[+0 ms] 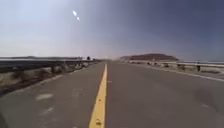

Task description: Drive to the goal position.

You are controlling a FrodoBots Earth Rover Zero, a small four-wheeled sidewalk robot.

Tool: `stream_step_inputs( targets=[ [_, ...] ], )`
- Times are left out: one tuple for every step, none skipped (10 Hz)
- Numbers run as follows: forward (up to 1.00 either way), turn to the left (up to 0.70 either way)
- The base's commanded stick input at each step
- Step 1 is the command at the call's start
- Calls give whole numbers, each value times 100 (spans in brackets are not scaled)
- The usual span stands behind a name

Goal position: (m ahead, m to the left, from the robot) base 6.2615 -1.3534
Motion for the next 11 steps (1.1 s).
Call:
stream_step_inputs(
  targets=[
    [50,0],
    [50,0],
    [50,0],
    [50,0],
    [50,0],
    [50,0],
    [50,0],
    [50,0],
    [50,0],
    [50,0],
    [50,0]
  ],
)
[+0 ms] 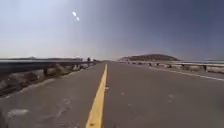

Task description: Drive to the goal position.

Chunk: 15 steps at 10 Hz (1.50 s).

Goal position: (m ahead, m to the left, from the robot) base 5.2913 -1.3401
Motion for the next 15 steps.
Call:
stream_step_inputs(
  targets=[
    [50,0],
    [50,0],
    [50,0],
    [50,0],
    [50,0],
    [50,0],
    [50,0],
    [50,0],
    [50,0],
    [50,0],
    [50,0],
    [50,0],
    [50,0],
    [50,0],
    [50,0]
  ],
)
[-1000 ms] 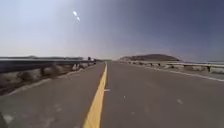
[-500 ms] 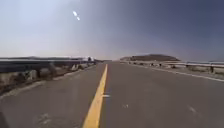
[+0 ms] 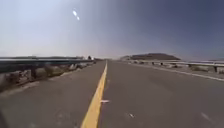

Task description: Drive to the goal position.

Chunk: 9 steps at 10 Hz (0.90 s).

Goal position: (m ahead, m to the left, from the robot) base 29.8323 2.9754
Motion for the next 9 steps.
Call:
stream_step_inputs(
  targets=[
    [50,0],
    [50,0],
    [50,0],
    [50,0],
    [50,0],
    [50,0],
    [50,0],
    [50,0],
    [50,0]
  ],
)
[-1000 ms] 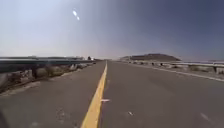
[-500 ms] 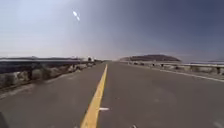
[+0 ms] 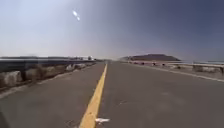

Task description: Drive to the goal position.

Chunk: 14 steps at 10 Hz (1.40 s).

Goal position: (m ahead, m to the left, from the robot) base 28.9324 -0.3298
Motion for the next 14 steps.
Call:
stream_step_inputs(
  targets=[
    [50,0],
    [50,0],
    [50,0],
    [50,0],
    [50,0],
    [50,0],
    [50,0],
    [50,0],
    [50,0],
    [50,0],
    [50,0],
    [50,0],
    [50,0],
    [50,0]
  ],
)
